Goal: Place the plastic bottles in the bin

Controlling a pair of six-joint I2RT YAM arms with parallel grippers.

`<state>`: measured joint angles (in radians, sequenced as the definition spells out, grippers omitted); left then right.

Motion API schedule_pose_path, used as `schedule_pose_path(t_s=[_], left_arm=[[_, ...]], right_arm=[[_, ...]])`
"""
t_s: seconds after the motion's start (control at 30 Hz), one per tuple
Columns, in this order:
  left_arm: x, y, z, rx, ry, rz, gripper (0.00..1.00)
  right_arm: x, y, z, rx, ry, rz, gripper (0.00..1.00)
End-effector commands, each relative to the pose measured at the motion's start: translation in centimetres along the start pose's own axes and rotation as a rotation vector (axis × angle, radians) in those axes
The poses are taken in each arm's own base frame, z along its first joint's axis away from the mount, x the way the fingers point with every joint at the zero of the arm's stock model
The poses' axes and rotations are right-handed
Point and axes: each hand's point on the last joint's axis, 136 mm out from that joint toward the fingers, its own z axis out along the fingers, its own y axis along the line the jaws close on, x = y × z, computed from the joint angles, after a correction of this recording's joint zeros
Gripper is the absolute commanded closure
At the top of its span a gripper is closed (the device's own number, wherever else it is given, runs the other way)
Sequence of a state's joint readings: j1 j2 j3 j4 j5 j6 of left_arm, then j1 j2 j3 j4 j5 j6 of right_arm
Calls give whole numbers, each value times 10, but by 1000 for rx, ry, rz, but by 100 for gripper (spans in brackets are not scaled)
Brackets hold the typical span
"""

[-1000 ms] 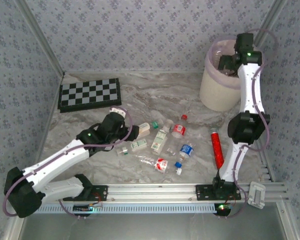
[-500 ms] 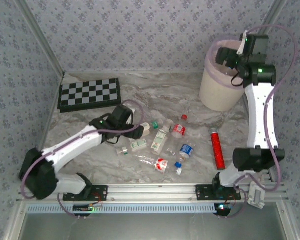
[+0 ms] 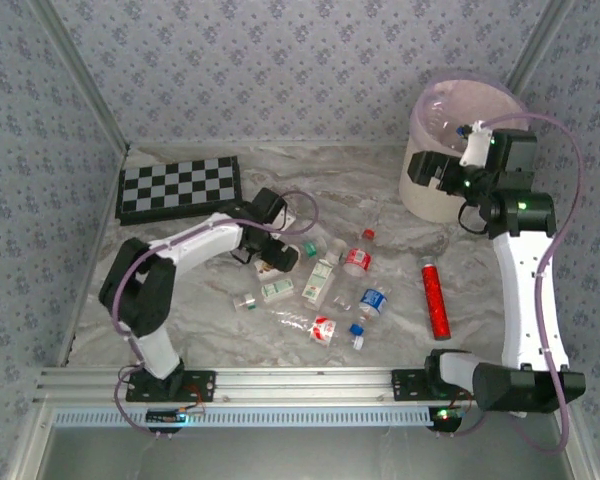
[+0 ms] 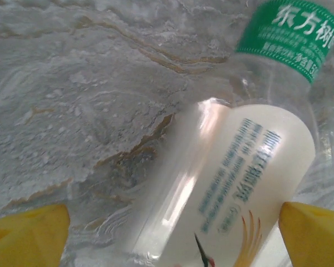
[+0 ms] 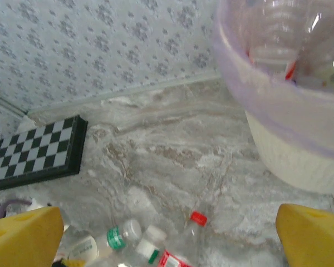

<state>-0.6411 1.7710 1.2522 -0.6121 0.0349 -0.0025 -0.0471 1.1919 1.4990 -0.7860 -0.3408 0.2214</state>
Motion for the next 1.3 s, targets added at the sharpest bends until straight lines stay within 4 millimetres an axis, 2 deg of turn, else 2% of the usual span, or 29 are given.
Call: schedule_pose_path(t_s=[0.0, 0.1, 0.13, 0.23, 0.33, 0.47, 0.6, 0.7, 0.87, 0.97, 1.07, 1.27], left_arm=[[5, 5, 12, -4, 74, 61, 6], [3, 11, 21, -41, 83, 100, 15], [0, 14, 22, -54, 78, 112, 22], [-11, 18, 22, -77, 55, 128, 35], [-21, 19, 18, -88, 30, 127, 38], [-35, 24, 1, -124, -26, 111, 43], [-53, 25, -34, -139, -148, 30, 45], [-69, 6, -60, -40, -324, -108, 50], [-82, -55, -92, 238, -538, -159, 49], [-82, -86, -101, 317, -558, -126, 49], [-81, -109, -101, 352, -547, -73, 48], [-86, -133, -109, 398, -552, -11, 48]], right_arm=[[28, -6, 3, 9, 79, 31, 0], [39, -8, 6, 7, 92, 38, 0], [42, -9, 8, 6, 95, 45, 0], [47, -10, 14, -8, 96, 63, 0], [55, -8, 21, -44, 114, 85, 0], [68, 4, 30, -140, 126, 147, 0], [75, 38, 41, -376, 106, 227, 0], [80, 56, 50, -461, 89, 255, 1], [86, 90, 64, -533, 129, 201, 15], [90, 105, 73, -546, 154, 166, 17], [90, 115, 81, -552, 154, 139, 16], [98, 100, 103, -447, 170, 145, 19]])
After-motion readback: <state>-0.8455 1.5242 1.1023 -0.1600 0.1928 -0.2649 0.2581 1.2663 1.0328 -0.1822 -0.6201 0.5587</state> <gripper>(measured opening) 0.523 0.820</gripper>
